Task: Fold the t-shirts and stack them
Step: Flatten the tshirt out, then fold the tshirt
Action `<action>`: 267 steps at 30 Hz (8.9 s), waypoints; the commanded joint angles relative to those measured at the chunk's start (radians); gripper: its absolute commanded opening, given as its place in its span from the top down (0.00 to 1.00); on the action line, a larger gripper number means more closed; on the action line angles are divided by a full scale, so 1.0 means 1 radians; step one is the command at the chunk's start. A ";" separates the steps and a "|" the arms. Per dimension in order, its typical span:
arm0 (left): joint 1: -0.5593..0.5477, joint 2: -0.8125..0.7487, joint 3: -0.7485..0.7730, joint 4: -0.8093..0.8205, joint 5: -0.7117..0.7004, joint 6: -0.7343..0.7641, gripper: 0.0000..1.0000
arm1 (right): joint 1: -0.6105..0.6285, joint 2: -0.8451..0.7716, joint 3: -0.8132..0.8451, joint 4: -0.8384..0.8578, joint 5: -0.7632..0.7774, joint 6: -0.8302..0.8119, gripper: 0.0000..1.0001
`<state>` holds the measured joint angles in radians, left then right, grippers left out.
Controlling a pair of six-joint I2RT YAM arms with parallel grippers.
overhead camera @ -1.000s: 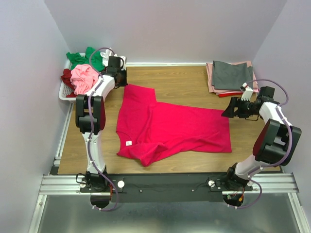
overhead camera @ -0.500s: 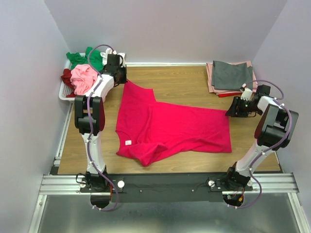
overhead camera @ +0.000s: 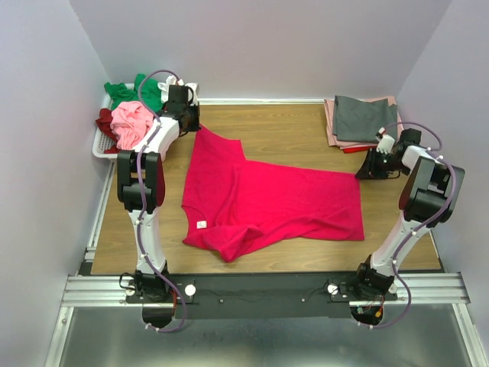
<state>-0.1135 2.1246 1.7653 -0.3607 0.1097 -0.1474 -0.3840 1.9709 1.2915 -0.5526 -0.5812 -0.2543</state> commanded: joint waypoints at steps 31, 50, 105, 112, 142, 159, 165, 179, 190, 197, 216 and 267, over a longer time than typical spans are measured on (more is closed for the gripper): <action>-0.015 -0.767 -0.179 0.244 0.162 -0.138 1.00 | 0.040 -0.776 0.443 -0.291 -0.011 -0.258 1.00; -0.032 -1.161 0.201 0.325 0.140 -0.251 1.00 | 0.040 -0.866 1.148 -0.251 0.159 -0.082 1.00; 0.081 -0.195 -0.277 0.546 0.111 -0.190 1.00 | 0.088 -0.124 0.063 0.457 -0.120 0.096 1.00; 0.083 -0.155 -0.231 0.534 0.173 -0.181 1.00 | 0.116 -0.081 0.078 0.465 -0.063 0.124 1.00; 0.090 -0.492 -0.616 0.565 0.239 -0.170 1.00 | 0.100 -0.256 -0.141 0.505 0.006 0.102 0.99; 0.097 -0.698 -0.762 0.496 0.222 -0.170 1.00 | 0.100 -0.158 -0.072 0.517 0.021 0.105 0.99; 0.097 -0.759 -0.823 0.468 0.234 -0.179 1.00 | 0.100 -0.156 -0.075 0.525 0.024 0.109 1.00; 0.097 -0.917 -0.857 0.404 0.188 -0.170 1.00 | 0.100 -0.158 -0.084 0.530 0.024 0.107 1.00; 0.097 -0.965 -0.889 0.362 0.197 -0.156 1.00 | 0.099 -0.173 -0.098 0.531 0.011 0.104 1.00; 0.097 -0.927 -0.880 0.341 0.191 -0.153 1.00 | 0.096 -0.187 -0.100 0.536 0.001 0.109 0.99; 0.097 -0.922 -0.945 0.309 0.205 -0.173 1.00 | 0.045 -0.204 -0.167 0.531 -0.120 0.063 1.00; 0.095 -0.979 -1.083 0.201 0.356 -0.239 1.00 | -0.056 -0.359 -0.256 0.309 -0.212 -0.030 0.17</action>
<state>-0.0254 1.1893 0.7155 -0.1196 0.4026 -0.3473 -0.4389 1.5990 1.0183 -0.2211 -0.7563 -0.2985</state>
